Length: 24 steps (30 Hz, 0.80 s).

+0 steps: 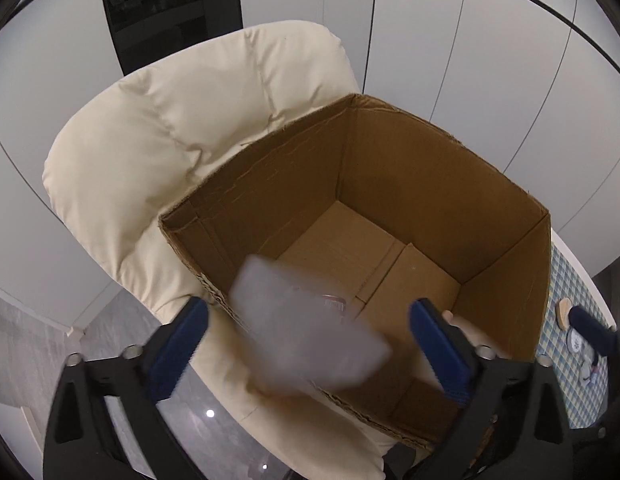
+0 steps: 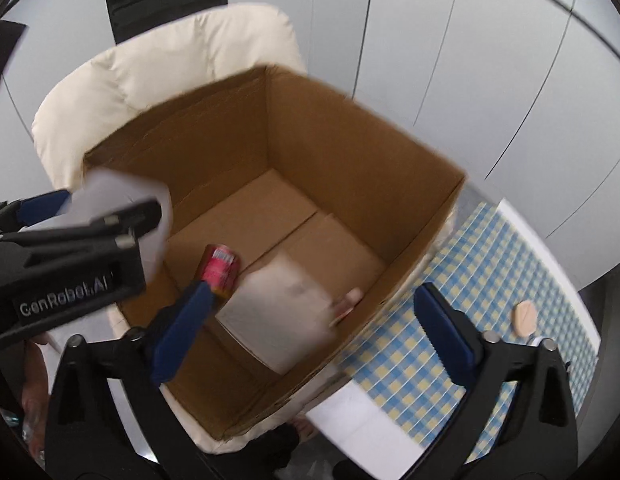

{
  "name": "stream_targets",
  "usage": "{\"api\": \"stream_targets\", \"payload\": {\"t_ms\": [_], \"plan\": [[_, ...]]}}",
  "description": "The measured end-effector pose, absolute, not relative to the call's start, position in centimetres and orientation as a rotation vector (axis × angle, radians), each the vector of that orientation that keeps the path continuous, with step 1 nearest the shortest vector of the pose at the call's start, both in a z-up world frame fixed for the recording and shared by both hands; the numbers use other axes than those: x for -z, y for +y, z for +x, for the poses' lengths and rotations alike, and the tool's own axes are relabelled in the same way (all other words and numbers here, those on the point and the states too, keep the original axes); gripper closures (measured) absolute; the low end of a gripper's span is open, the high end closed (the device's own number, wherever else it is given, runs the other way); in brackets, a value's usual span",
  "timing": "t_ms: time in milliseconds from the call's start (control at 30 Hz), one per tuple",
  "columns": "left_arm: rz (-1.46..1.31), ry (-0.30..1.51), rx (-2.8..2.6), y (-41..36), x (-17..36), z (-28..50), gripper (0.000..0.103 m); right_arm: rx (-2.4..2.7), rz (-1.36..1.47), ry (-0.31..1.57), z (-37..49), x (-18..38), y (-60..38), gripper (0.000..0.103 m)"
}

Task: Organize objects
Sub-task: 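Lower the clear lid into the box with the left tool while the right tool drops the card box in, then withdraw both open tools up and out of the cardboard box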

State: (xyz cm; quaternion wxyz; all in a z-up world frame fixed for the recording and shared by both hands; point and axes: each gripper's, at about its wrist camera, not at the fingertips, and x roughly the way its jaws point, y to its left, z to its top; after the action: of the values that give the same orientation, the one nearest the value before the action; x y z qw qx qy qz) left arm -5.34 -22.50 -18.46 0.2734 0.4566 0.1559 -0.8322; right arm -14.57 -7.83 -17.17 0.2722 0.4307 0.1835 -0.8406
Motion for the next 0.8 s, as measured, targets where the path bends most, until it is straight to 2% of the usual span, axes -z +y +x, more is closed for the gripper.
{"api": "stream_targets", "payload": {"t_ms": [400,567,800], "plan": [[1.171,0.450,2.258,-21.8,17.2,-4.0,0.001,2.285,1.189,0.457,-14.4,16.9,-6.9,0.000],[1.166,0.433,2.249,-21.7,16.9,-3.5,0.001,2.352,1.117,0.519,-13.5,16.3,-6.7,0.000],[1.146,0.442,2.261,-21.5,16.0,-2.6,0.001,2.372,1.082,0.512,-12.6,15.0,-6.6,0.000]]}}
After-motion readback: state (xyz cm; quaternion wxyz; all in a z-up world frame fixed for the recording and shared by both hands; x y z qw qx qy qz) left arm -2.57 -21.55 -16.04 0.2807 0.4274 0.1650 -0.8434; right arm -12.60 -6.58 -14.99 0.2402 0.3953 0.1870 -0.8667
